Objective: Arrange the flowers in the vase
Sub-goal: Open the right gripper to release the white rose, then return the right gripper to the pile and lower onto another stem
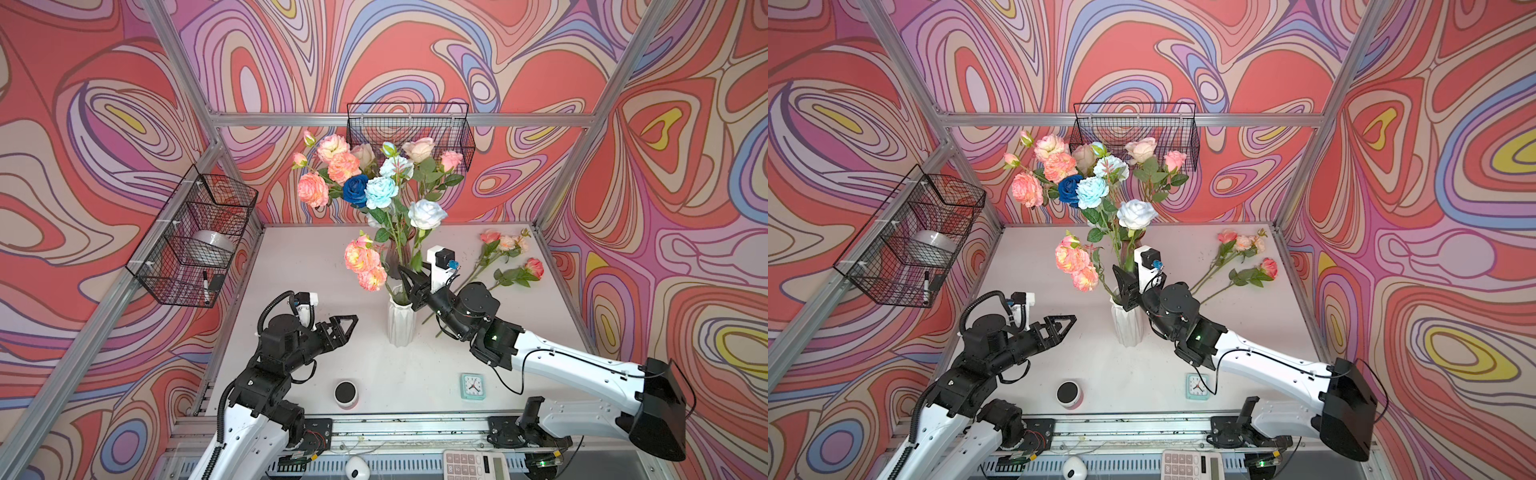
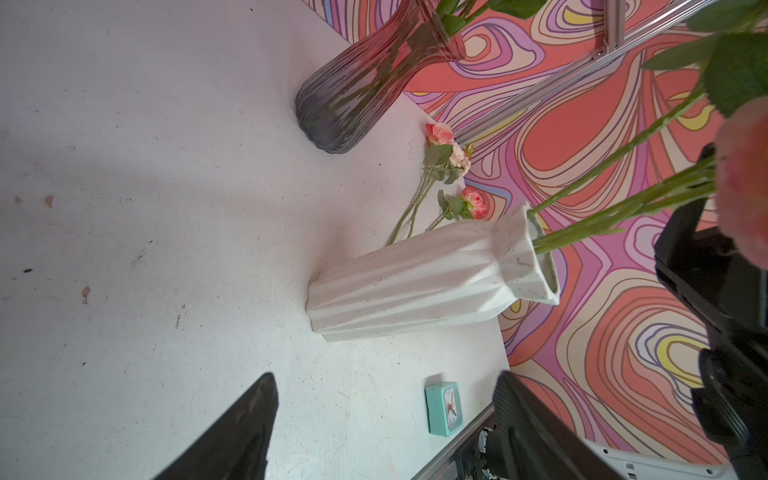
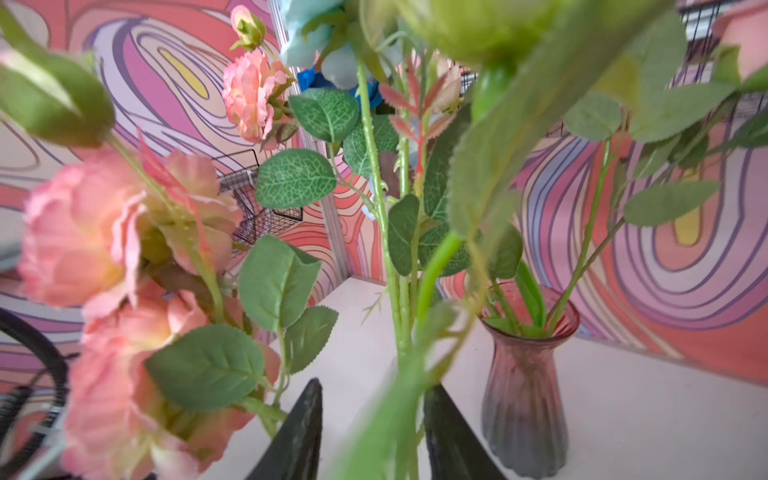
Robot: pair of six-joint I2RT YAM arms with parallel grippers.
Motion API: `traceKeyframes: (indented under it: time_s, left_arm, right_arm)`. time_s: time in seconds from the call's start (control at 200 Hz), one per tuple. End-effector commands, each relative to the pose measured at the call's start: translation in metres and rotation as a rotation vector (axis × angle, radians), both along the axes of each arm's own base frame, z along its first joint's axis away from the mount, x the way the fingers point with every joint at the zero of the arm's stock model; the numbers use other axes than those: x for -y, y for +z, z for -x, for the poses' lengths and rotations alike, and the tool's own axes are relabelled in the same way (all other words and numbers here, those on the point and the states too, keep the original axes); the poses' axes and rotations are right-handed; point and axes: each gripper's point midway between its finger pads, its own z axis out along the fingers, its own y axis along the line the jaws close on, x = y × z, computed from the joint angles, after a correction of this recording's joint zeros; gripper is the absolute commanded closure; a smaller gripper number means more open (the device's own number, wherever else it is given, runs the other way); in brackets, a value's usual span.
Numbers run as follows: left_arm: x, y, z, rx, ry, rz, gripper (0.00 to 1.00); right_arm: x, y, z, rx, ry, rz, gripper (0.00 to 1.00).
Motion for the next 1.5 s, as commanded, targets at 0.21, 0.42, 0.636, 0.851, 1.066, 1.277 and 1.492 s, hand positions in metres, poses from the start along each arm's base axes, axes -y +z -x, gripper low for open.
traceKeyframes:
  time_s: [0.21, 0.42, 0.636, 0.851, 1.066, 1.277, 1.492]
  left_arm:
    - [0.0, 0.008, -0.001, 0.029, 0.0, -0.005, 0.16]
    - [-0.002, 0.004, -0.001, 0.02, 0.004, -0.026, 0.16]
    - [-0.002, -0.003, -0.002, 0.014, 0.009, -0.025, 0.16]
    - [0.0, -0.003, -0.003, 0.012, 0.003, -0.021, 0.16]
    - [0.0, -0.018, -0.002, -0.018, -0.003, -0.024, 0.16]
    - [-0.001, -0.017, 0.0, -0.016, 0.0, -0.019, 0.16]
    - [0.0, -0.015, 0.002, -0.014, -0.004, -0.009, 0.16]
  right_arm:
    - [0.016, -0.02, 0.026, -0.147, 0.07, -0.006, 0.49]
    - [0.037, -0.042, 0.038, -0.236, 0.054, -0.03, 0.49]
    - [0.063, -0.086, 0.033, -0.354, -0.088, 0.001, 0.51]
    - [0.091, -0.138, 0.01, -0.492, -0.337, 0.059, 0.57]
    - [0.145, -0.207, -0.04, -0.81, -0.534, 0.06, 0.66]
    - [0.199, -0.242, -0.079, -0.941, -0.702, 0.031, 0.65]
    - [0.265, -0.279, -0.105, -1.055, -0.928, 0.012, 0.64]
